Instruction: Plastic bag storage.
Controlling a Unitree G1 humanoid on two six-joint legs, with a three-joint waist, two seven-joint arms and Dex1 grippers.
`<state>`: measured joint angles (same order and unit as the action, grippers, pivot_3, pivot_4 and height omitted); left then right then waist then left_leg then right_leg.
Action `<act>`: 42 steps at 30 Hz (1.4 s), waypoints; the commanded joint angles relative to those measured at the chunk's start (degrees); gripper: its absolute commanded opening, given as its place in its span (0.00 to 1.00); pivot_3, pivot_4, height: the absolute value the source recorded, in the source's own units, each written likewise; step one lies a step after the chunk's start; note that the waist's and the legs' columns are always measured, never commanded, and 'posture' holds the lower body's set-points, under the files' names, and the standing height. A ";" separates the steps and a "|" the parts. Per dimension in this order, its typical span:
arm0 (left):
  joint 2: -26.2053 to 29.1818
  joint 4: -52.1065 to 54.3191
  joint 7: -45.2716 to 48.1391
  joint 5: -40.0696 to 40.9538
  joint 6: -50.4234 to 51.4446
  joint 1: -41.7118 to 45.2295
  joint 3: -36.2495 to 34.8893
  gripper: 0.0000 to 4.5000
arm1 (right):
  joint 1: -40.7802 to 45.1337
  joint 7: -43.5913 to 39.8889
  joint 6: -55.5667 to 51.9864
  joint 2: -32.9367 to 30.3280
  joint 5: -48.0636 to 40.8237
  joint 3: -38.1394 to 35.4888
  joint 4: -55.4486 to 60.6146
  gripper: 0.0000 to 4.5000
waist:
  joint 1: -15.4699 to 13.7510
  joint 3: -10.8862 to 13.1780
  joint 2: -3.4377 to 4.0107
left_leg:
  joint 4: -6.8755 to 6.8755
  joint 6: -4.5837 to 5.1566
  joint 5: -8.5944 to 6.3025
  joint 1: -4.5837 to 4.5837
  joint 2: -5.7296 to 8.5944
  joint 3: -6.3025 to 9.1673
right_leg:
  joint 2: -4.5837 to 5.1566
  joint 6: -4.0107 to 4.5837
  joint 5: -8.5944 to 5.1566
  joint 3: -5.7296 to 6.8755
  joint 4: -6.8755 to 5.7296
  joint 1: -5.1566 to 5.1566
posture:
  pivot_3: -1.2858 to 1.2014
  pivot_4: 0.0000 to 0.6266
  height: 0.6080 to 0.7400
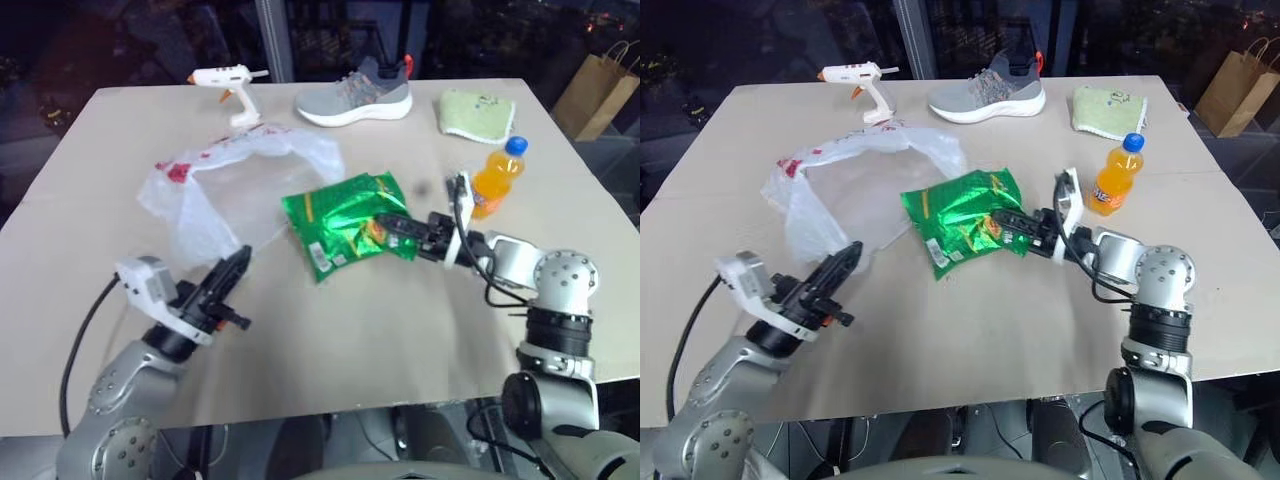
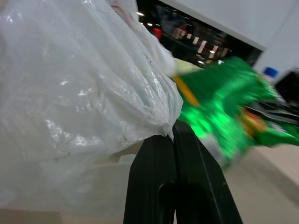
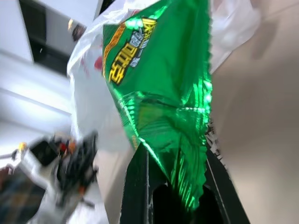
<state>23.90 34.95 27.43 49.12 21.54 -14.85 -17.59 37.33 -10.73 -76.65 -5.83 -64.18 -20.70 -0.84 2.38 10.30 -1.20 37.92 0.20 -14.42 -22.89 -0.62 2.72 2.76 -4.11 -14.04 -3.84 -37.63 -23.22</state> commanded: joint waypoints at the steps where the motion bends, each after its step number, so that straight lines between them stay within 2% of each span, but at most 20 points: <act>1: 0.47 2.01 1.32 1.51 1.16 0.10 1.72 0.00 | 4.16 6.93 4.42 4.76 -0.42 -2.22 -3.38 0.02 | 0.09 0.01 0.02 | -0.04 0.00 0.00 0.00 -0.01 -0.01 | -0.01 0.00 0.00 0.00 -0.04 -0.05 | 0.52 0.24 1.00; 6: 1.22 1.17 3.49 1.36 2.89 1.83 5.33 0.00 | 10.51 11.12 9.63 11.53 0.11 -2.13 -8.71 0.02 | 0.21 0.08 0.15 | -0.22 0.00 0.01 -0.04 -0.01 -0.07 | -0.02 0.01 0.00 -0.06 -0.06 -0.21 | 0.52 0.24 1.00; 12: 2.16 -0.49 7.44 1.88 6.12 4.80 10.62 0.00 | 14.15 11.67 13.33 16.20 1.99 0.97 -13.45 0.02 | 0.06 0.07 0.15 | -0.49 -0.01 0.01 -0.05 0.02 -0.10 | 0.02 0.02 0.00 -0.05 0.10 -0.23 | 0.52 0.24 1.00; 19: 2.31 -1.16 9.20 3.94 8.69 8.56 12.47 0.00 | 15.67 10.47 17.35 20.10 5.82 6.42 -19.84 0.02 | 0.39 0.07 0.16 | -0.58 -0.01 0.01 -0.05 -0.02 -0.11 | -0.01 0.10 -0.05 -0.06 -0.01 -0.37 | 0.52 0.24 1.00; 21: 2.56 -1.04 9.56 4.07 9.37 8.65 12.84 0.00 | 16.10 9.53 18.65 20.25 6.30 7.48 -20.82 0.14 | 0.45 0.08 0.16 | -0.58 -0.01 0.01 -0.05 -0.02 -0.12 | -0.01 0.10 -0.05 -0.06 0.00 -0.37 | 0.52 0.24 1.00; 22: 2.52 -1.08 9.59 4.00 9.48 8.60 12.92 0.00 | 16.22 9.02 19.12 20.20 6.35 7.88 -21.00 0.23 | 0.47 0.08 0.16 | -0.58 -0.01 0.01 -0.06 -0.01 -0.13 | -0.01 0.10 -0.05 -0.06 0.00 -0.37 | 0.52 0.24 1.00; 23: 2.42 -1.12 9.55 3.86 9.54 8.51 13.01 0.00 | 16.37 8.27 19.27 20.17 6.10 8.21 -21.00 0.26 | 0.56 0.08 0.16 | -0.58 -0.01 0.01 -0.06 -0.01 -0.13 | 0.00 0.10 -0.05 -0.07 0.01 -0.37 | 0.52 0.24 1.00; 27: 1.47 -1.46 8.69 3.60 9.53 8.69 13.26 0.00 | 16.44 5.37 18.98 19.30 5.10 9.38 -20.12 0.69 | 0.69 0.08 0.16 | -0.58 -0.01 0.01 -0.07 -0.01 -0.10 | 0.00 0.10 -0.05 -0.06 0.01 -0.37 | 0.52 0.24 1.00; 29: 0.61 -1.71 7.87 3.98 9.51 9.22 12.99 0.00 | 15.73 2.59 18.01 17.56 5.59 11.00 -18.53 0.94 | 0.77 0.08 0.17 | -0.58 -0.01 0.01 -0.06 -0.01 -0.09 | 0.00 0.10 -0.05 -0.06 0.01 -0.37 | 0.52 0.24 1.00; 30: 0.04 -1.89 7.16 4.81 9.56 9.73 12.25 0.00 | 15.03 -0.56 17.62 15.43 6.82 13.13 -16.87 0.99 | 0.85 0.08 0.17 | -0.58 -0.01 0.01 -0.07 -0.01 -0.10 | 0.00 0.10 -0.05 -0.06 0.01 -0.37 | 0.52 0.24 1.00; 34: -1.30 -2.76 4.76 8.58 9.83 11.39 8.53 0.00 | 11.44 -10.17 22.46 6.37 16.46 21.34 -12.83 0.99 | 0.93 0.07 0.16 | -0.58 -0.01 0.01 -0.06 -0.01 -0.06 | 0.00 0.10 -0.05 -0.04 0.01 -0.37 | 0.52 0.24 1.00; 37: -1.92 -3.29 3.45 11.02 10.09 11.79 6.56 0.00 | 8.70 -15.00 30.40 0.99 23.83 23.86 -13.19 0.99 | 0.29 0.06 0.14 | -0.56 -0.01 0.01 -0.06 0.03 -0.03 | 0.04 0.09 -0.05 0.00 0.04 -0.33 | 0.52 0.24 1.00; 42: -3.02 -3.53 1.14 15.12 10.13 11.89 3.73 0.00 | 2.03 -26.49 39.19 -9.60 30.71 26.22 -7.85 0.99 | 0.06 0.07 0.14 | -0.56 -0.01 0.01 -0.12 0.06 -0.07 | 0.10 0.08 -0.05 0.00 0.14 -0.34 | 0.52 0.24 1.00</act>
<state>20.96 30.23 29.05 62.32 32.05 -3.10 -12.61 39.45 -33.64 -40.59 -14.62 -34.38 5.68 -13.25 2.44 10.37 -1.07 37.35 0.19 -14.40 -23.01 -0.58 2.65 2.85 -4.02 -14.09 -3.85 -37.50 -23.56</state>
